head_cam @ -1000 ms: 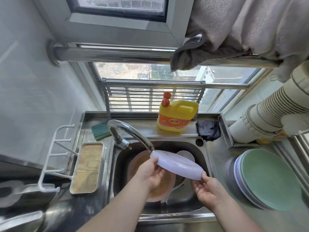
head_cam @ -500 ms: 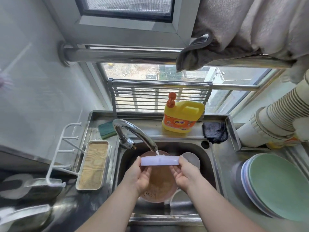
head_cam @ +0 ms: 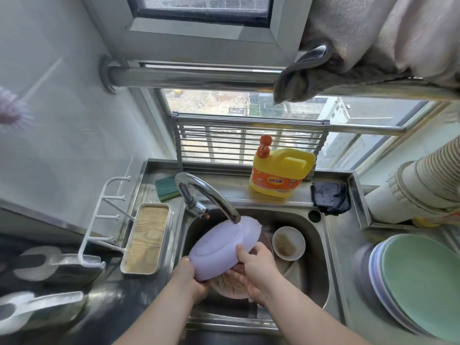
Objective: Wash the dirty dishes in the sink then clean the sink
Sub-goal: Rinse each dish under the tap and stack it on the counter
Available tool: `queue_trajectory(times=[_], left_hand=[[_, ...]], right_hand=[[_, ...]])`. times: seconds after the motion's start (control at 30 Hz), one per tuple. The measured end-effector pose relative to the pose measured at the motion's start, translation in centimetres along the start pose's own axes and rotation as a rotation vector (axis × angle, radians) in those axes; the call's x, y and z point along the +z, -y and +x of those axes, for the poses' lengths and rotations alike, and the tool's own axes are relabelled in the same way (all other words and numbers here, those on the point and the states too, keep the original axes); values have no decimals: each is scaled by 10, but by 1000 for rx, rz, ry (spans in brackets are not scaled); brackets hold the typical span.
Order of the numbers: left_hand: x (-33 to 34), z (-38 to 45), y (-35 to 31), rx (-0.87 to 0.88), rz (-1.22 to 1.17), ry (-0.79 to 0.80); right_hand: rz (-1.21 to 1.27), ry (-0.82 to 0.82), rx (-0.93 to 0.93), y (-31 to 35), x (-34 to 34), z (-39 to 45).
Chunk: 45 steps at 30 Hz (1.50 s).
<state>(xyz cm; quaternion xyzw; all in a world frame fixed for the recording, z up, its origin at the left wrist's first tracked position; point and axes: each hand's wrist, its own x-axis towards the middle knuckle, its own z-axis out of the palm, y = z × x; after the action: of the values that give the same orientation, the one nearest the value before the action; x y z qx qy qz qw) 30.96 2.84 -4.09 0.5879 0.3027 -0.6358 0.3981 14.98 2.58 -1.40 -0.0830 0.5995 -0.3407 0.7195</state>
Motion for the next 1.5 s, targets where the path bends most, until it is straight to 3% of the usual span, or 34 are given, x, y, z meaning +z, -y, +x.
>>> queue_trajectory(times=[0.23, 0.43, 0.7, 0.83, 1.0, 1.17, 1.3, 1.37, 1.5], left_hand=[[0, 19, 16, 31, 304, 109], [29, 11, 39, 95, 454, 149], [68, 2, 68, 131, 583, 231], [85, 9, 68, 237, 474, 216], [92, 15, 63, 457, 372, 72], [92, 17, 70, 375, 343, 87], [88, 15, 72, 234, 372, 199], [89, 15, 73, 179, 275, 260], [91, 11, 73, 227, 188, 275]], right_hand=[[-43, 110, 29, 24, -85, -7], [95, -8, -71, 44, -152, -4], [111, -137, -194, 71, -183, -5], [201, -132, -200, 78, -190, -11], [242, -134, -225, 79, -200, -19], [175, -155, -264, 76, -200, -24], [157, -144, -271, 71, -200, -26], [153, -140, -278, 71, -199, -28], [166, -144, -292, 69, -195, -33]])
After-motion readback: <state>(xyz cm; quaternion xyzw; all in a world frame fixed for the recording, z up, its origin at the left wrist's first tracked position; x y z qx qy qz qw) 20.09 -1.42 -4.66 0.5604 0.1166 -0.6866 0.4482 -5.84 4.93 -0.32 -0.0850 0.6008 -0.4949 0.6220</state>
